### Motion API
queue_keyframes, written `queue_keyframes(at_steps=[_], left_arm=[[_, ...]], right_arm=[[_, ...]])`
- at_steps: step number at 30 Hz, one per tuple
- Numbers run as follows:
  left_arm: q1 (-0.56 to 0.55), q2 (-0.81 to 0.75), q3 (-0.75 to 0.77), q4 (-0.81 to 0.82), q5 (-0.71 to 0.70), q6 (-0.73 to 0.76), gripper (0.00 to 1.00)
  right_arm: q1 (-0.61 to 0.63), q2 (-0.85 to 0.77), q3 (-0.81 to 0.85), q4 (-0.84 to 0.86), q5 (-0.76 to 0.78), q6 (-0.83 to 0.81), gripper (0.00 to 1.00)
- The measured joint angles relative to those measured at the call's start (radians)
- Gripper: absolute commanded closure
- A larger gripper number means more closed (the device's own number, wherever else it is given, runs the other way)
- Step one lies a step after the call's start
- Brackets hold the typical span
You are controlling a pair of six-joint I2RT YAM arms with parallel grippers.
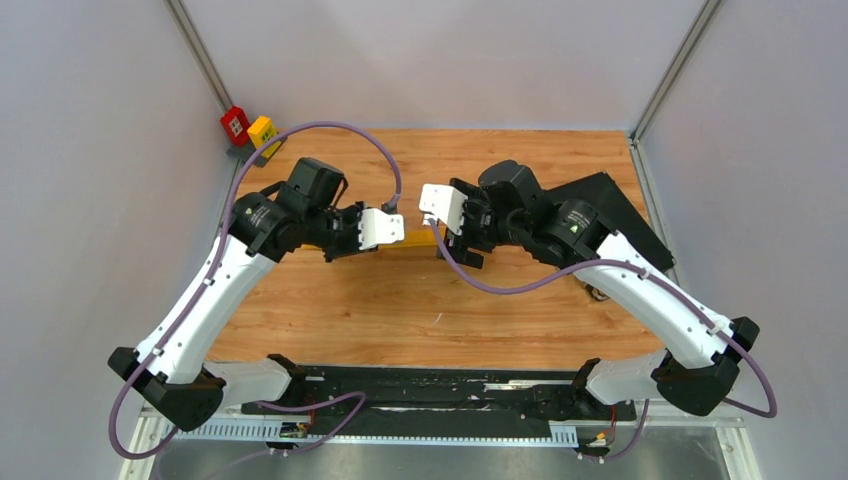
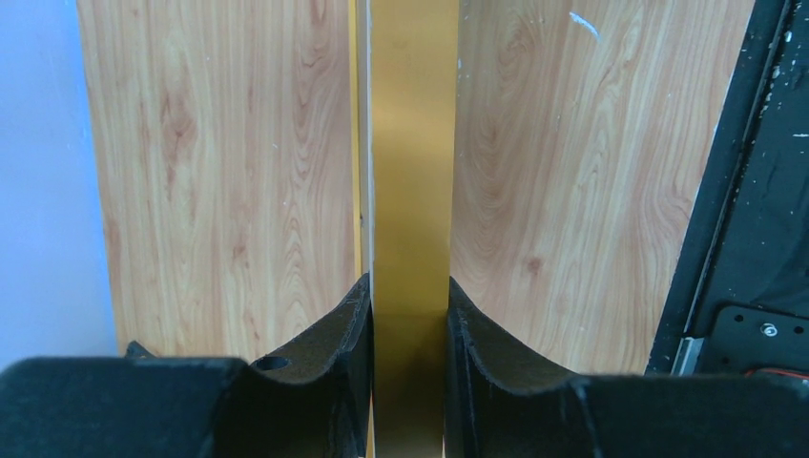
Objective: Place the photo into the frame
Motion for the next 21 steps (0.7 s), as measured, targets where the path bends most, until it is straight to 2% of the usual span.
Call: queue_keyframes(at_steps=[10,13,16,21], left_arm=[[0.000,0.000,0.004,-0.006,0.017,0.000,1.00],[0.000,0.000,0.014,-0.012,0.023,-0.001,1.00],[0.000,0.000,0.019,-0.015,0.031,-0.002,1.00],[0.000,0.000,0.019,-0.016,0.037,-0.002,1.00]], right_arm=[[0.027,0.043,-0.006,0.016,0.053,-0.045,0.29],[0.032,0.060,-0.006,0.016,0.061,-0.052,0.34],[0.034,0.067,-0.012,0.019,0.063,-0.056,0.42],[0.034,0.068,-0.037,0.023,0.068,-0.062,0.66]])
